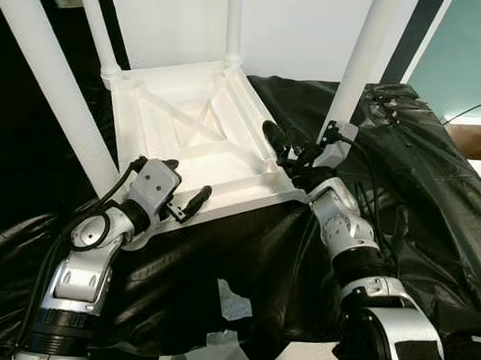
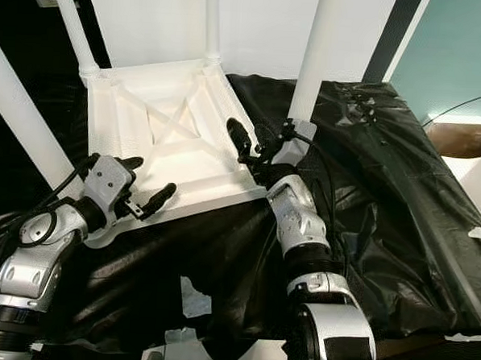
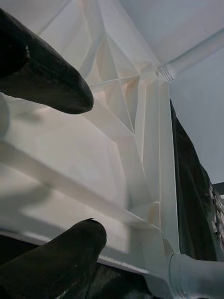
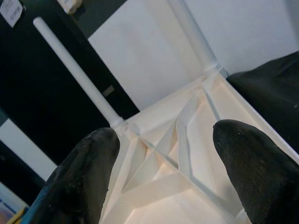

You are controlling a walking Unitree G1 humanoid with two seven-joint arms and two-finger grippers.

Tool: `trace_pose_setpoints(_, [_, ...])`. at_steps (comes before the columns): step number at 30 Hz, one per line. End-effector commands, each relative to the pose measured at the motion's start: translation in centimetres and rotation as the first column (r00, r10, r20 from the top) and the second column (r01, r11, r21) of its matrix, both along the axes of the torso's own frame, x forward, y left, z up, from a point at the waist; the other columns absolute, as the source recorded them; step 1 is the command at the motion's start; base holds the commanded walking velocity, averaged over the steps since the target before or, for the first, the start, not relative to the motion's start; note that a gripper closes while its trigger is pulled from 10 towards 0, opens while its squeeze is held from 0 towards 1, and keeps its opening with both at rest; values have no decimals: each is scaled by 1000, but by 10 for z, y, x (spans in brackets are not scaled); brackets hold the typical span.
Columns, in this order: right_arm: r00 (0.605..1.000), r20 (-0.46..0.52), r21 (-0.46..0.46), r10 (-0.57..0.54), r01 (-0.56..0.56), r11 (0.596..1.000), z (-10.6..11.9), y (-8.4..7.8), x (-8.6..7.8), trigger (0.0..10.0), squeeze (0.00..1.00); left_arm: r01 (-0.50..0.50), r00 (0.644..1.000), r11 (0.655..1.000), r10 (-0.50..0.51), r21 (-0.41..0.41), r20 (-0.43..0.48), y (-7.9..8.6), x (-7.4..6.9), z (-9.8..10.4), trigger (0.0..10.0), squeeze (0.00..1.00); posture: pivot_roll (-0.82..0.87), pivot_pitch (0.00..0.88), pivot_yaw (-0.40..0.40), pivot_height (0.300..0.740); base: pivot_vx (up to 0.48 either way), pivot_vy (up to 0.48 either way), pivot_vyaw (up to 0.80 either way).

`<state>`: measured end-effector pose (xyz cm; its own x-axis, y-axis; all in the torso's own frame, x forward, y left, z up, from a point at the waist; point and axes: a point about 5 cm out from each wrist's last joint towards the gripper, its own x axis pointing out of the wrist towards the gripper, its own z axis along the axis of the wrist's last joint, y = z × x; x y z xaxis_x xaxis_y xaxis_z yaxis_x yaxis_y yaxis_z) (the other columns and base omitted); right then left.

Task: Building children table

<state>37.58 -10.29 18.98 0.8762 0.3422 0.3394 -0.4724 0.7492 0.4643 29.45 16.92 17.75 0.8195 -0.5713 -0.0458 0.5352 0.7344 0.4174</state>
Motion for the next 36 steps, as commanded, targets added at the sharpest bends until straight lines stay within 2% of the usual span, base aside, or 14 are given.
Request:
trace_pose_setpoints(1, [996, 29, 23, -87, 86, 996, 6, -19, 4, 10000, 0, -34, 999, 999, 34, 0, 1, 3, -2, -1, 10000, 0, 214, 63, -42, 740, 0, 0, 0])
trace_pose_setpoints(8, [991, 67, -20, -117, 118, 993, 3, -26, 2, 10000, 0, -41, 999, 999, 41, 4, -6, 5, -3, -3, 10000, 0, 207, 71, -40, 740, 0, 0, 0])
trace_pose_setpoints(9, [985, 89, -72, -150, 157, 985, 3, -29, 1, 10000, 0, -42, 999, 999, 42, 5, -7, 6, -3, -3, 10000, 0, 203, 76, -38, 740, 0, 0, 0])
trace_pose_setpoints(11, [969, 145, -240, -202, 233, 943, 1, -34, 1, 10000, 0, -44, 999, 999, 44, 2, -11, 6, -4, -4, 10000, 0, 200, 79, -32, 740, 0, 0, 0])
trace_pose_setpoints(12, [972, 136, -282, -194, 226, 933, -2, -33, 2, 10000, 0, -42, 999, 999, 42, -1, -12, 5, -5, -4, 10000, 0, 197, 81, -30, 740, 0, 0, 0])
trace_pose_setpoints(16, [980, 110, -312, -166, 192, 930, -5, -30, 5, 10000, 0, -39, 999, 999, 39, -2, -14, 3, -5, -5, 10000, 0, 196, 83, -30, 740, 0, 0, 0])
trace_pose_setpoints(17, [983, 104, -368, -151, 179, 912, -5, -26, 8, 10000, 0, -37, 999, 999, 37, -4, -15, 3, -5, -5, 10000, 0, 196, 87, -29, 740, 0, 0, 0])
trace_pose_setpoints(18, [983, 104, -368, -151, 179, 912, -5, -26, 8, 10000, 0, -37, 999, 999, 37, -4, -15, 3, -5, -5, 10000, 0, 196, 87, -29, 740, 0, 0, 0])
trace_pose_setpoints(19, [986, 90, -412, -137, 162, 896, -5, -25, 12, 10000, 0, -37, 999, 999, 37, -7, -16, 2, -4, -4, 10000, 0, 197, 90, -32, 740, 0, 0, 0])
trace_pose_setpoints(24, [992, 44, -470, -118, 125, 874, -2, -29, 20, 10000, 0, -45, 999, 999, 45, -9, -18, 1, -5, -4, 10000, 0, 206, 100, -41, 740, 0, 0, 0])
trace_pose_setpoints(26, [990, 59, -497, -126, 138, 857, -1, -32, 21, 10000, 0, -49, 999, 999, 49, -12, -19, 1, -7, -4, 10000, 0, 207, 104, -43, 740, 0, 0, 0])
trace_pose_setpoints(28, [990, 48, -494, -134, 140, 858, -1, -34, 22, 10000, 0, -53, 998, 999, 53, -13, -21, 2, -8, -5, 10000, 0, 207, 107, -42, 740, 0, 0, 0])
trace_pose_setpoints(34, [996, 9, -539, -91, 82, 838, -2, -31, 26, 10000, 0, -55, 998, 998, 55, -17, -29, 1, -10, -6, 10000, 0, 205, 114, -33, 740, 0, 0, 0])
trace_pose_setpoints(36, [997, 3, -532, -83, 72, 844, 0, -29, 26, 10000, 0, -55, 998, 998, 54, -18, -30, 1, -10, -6, 10000, 0, 204, 114, -31, 740, 0, 0, 0])
